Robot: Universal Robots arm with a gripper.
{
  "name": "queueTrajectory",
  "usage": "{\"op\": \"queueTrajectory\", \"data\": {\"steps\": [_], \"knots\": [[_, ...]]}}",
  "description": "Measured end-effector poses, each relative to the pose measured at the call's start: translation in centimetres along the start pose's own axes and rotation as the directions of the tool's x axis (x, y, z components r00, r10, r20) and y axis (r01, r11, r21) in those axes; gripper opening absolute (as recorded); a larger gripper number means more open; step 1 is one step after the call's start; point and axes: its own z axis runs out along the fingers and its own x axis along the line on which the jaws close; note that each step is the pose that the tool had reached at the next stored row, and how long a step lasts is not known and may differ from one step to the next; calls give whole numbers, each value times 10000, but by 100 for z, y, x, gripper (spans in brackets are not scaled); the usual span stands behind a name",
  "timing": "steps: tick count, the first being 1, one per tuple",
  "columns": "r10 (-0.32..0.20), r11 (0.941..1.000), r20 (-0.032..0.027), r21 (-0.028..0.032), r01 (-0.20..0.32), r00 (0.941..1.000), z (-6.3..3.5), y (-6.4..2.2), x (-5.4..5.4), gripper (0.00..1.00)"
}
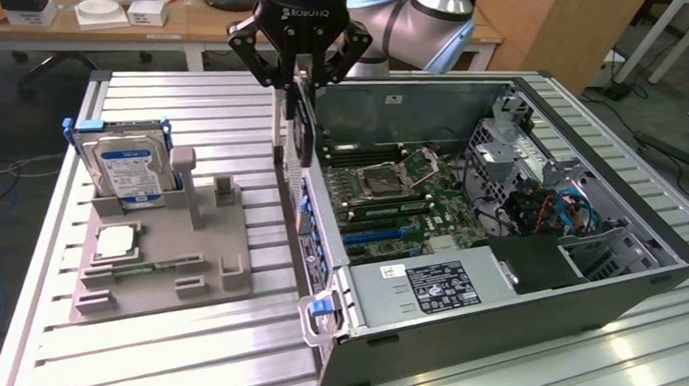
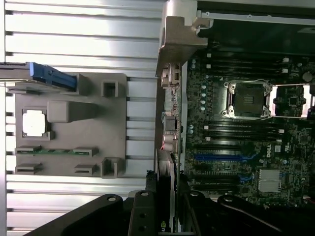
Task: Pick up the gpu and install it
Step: 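Pick up the gpu and move the gpu toward the slot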
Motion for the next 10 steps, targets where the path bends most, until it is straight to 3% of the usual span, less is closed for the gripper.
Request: {"op": "queueTrajectory", "data": {"steps": [10], "knots": [[-1,10000,0,0,1,10000,3,-3,-140,27]]}}
